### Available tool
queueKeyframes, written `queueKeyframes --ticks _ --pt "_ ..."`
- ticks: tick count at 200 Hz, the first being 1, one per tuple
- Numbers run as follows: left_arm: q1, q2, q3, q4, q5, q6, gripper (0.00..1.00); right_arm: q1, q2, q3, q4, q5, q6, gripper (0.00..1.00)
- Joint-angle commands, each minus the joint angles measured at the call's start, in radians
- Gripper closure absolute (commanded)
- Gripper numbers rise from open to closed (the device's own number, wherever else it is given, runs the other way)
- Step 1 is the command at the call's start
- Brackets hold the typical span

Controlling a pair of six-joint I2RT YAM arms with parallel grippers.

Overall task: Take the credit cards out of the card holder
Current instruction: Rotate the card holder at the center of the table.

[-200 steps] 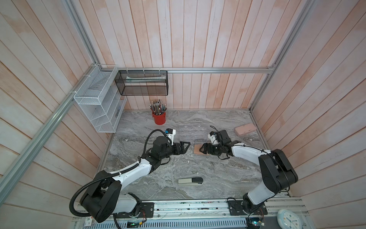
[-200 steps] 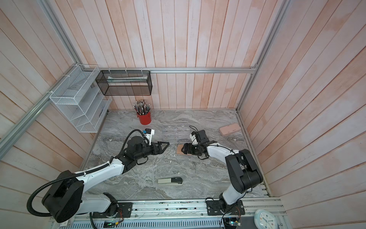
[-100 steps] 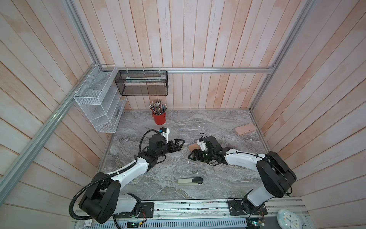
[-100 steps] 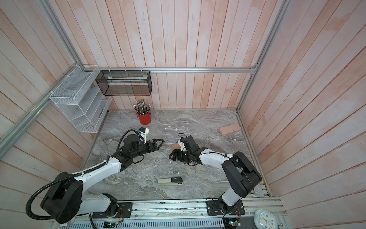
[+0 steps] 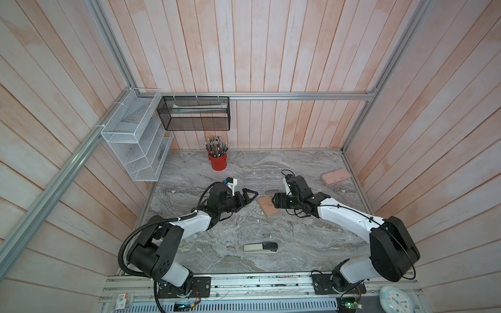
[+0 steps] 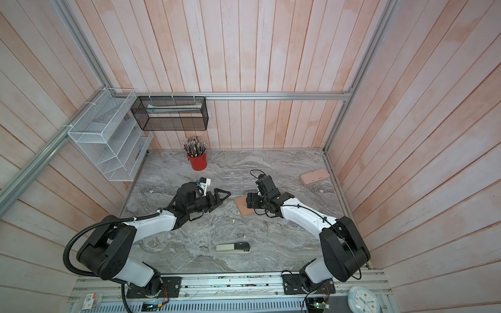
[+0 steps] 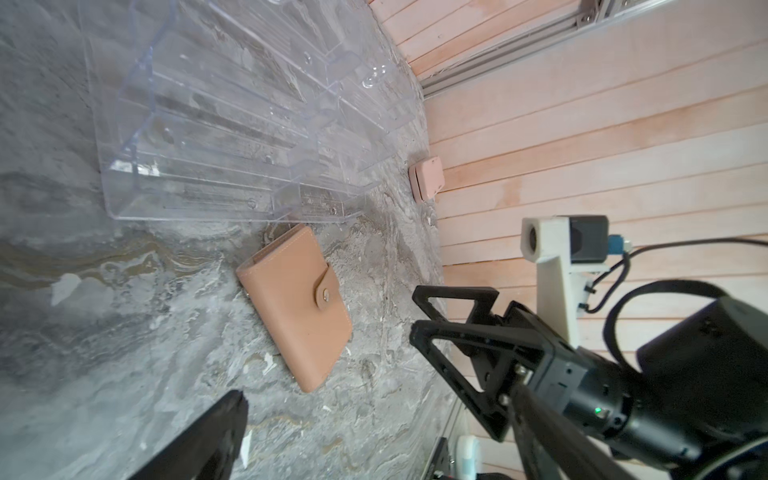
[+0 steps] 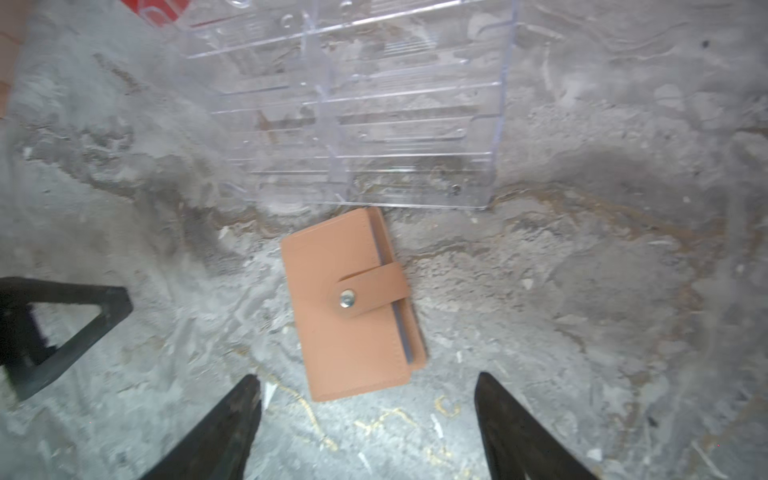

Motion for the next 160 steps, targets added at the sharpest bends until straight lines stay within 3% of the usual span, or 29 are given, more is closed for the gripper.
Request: queueKeyframes --ticks 1,102,160 --pt "-0.007 0.046 0.043 0.155 0.037 -0.175 0.00 -0.005 0.069 0.011 0.000 0.062 -0.073 0.18" --pt "-0.086 0.252 0.226 0.158 -0.035 -0.372 0.00 -0.006 0.159 0.069 0.029 0.010 -0.093 0.21" --pt "-0.100 0.338 0.196 0.256 -0.066 -0.474 0.00 -0.002 0.197 0.082 0.056 -0.024 -0.102 0.24"
